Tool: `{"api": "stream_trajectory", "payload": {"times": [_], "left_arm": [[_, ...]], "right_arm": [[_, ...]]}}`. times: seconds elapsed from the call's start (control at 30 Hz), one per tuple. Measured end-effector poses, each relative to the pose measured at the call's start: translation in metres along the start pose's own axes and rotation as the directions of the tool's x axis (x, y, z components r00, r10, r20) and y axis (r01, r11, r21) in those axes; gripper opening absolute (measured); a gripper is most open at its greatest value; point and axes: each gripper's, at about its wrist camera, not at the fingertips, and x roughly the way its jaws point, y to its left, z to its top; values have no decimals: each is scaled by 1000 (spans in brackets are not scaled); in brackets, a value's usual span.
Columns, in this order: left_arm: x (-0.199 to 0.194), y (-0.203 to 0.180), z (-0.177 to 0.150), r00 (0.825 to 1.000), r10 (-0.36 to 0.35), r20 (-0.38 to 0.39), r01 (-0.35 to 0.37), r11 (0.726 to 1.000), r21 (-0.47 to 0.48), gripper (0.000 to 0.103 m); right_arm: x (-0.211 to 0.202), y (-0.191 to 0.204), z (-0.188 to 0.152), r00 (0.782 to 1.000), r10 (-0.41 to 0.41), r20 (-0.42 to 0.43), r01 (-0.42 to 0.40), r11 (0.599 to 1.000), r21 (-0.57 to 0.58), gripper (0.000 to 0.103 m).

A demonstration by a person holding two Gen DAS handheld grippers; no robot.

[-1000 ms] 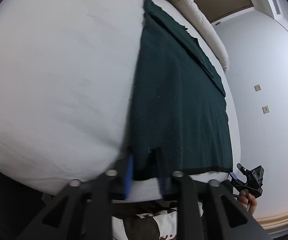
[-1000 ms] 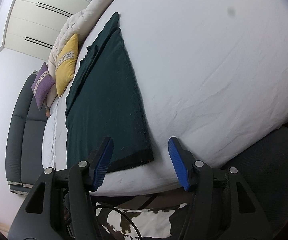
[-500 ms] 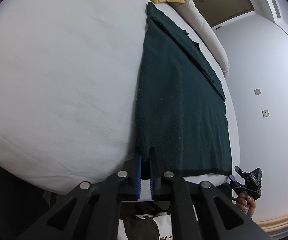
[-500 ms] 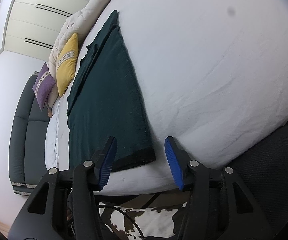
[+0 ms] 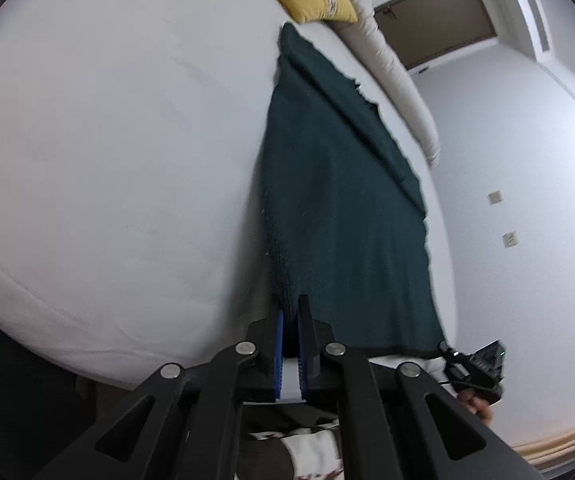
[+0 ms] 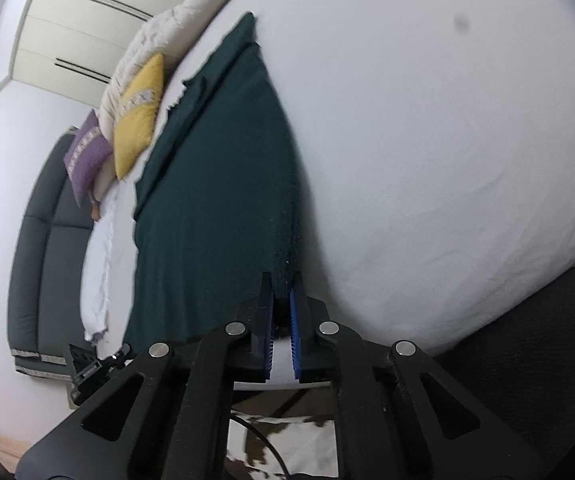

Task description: Fold small clothes

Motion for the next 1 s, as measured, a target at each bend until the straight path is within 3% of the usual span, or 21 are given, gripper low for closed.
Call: {"api": "stream_trajectory", "payload": {"times": [0.2,0.53,1.0], "left_arm": [[-19,-16,25,994,-81,73,82,997,-14,6],[-24,-40,72,972,-176,155,184,982,-41,6],[14,-50,160,959,-194,205,215,973,-87,6]], "right_arm": [[-10,27,25,993,109,39,-109,994,7,5],[-12,85,92,972,204,113,-205,979,-6,5],[22,128,210,961,176,212,-181,983,7,5]]}}
